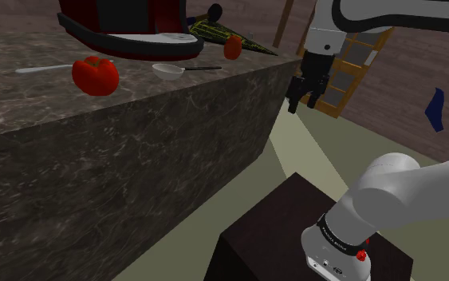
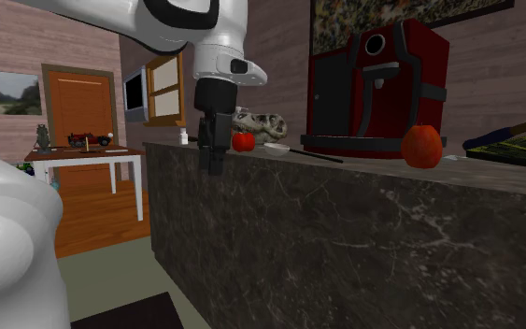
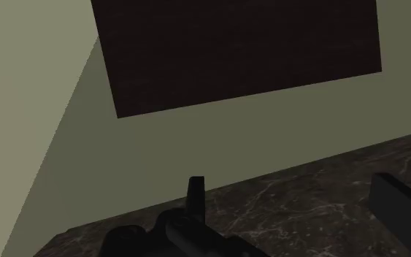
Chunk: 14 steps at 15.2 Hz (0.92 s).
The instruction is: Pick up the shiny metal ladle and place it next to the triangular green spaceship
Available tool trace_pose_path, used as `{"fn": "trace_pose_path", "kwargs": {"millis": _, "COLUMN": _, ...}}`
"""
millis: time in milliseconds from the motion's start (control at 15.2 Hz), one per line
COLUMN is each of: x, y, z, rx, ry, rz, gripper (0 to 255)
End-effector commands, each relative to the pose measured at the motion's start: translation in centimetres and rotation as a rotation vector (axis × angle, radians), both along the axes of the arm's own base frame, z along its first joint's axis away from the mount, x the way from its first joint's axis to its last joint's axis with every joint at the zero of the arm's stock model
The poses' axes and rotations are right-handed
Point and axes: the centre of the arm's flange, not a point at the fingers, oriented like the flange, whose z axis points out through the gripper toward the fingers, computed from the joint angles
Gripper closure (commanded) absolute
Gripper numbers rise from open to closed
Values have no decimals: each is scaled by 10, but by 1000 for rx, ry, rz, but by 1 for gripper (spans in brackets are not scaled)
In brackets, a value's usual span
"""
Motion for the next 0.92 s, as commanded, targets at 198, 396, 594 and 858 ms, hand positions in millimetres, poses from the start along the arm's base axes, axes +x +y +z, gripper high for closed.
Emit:
{"fn": "trace_pose_path", "kwargs": {"millis": 198, "x": 18, "y": 32, "z": 2, "rx": -9, "ry": -26, "rz": -127, "gripper": 0}}
{"fn": "trace_pose_path", "kwargs": {"millis": 396, "x": 39, "y": 62, "z": 4, "rx": -18, "ry": -53, "rz": -254, "gripper": 0}}
{"fn": "trace_pose_path", "kwargs": {"millis": 594, "x": 65, "y": 89, "z": 6, "rx": -27, "ry": -79, "rz": -381, "gripper": 0}}
{"fn": "trace_pose_path", "kwargs": {"millis": 858, "x": 103, "y": 119, "z": 10, "rx": -38, "ry": -115, "rz": -550, "gripper": 0}}
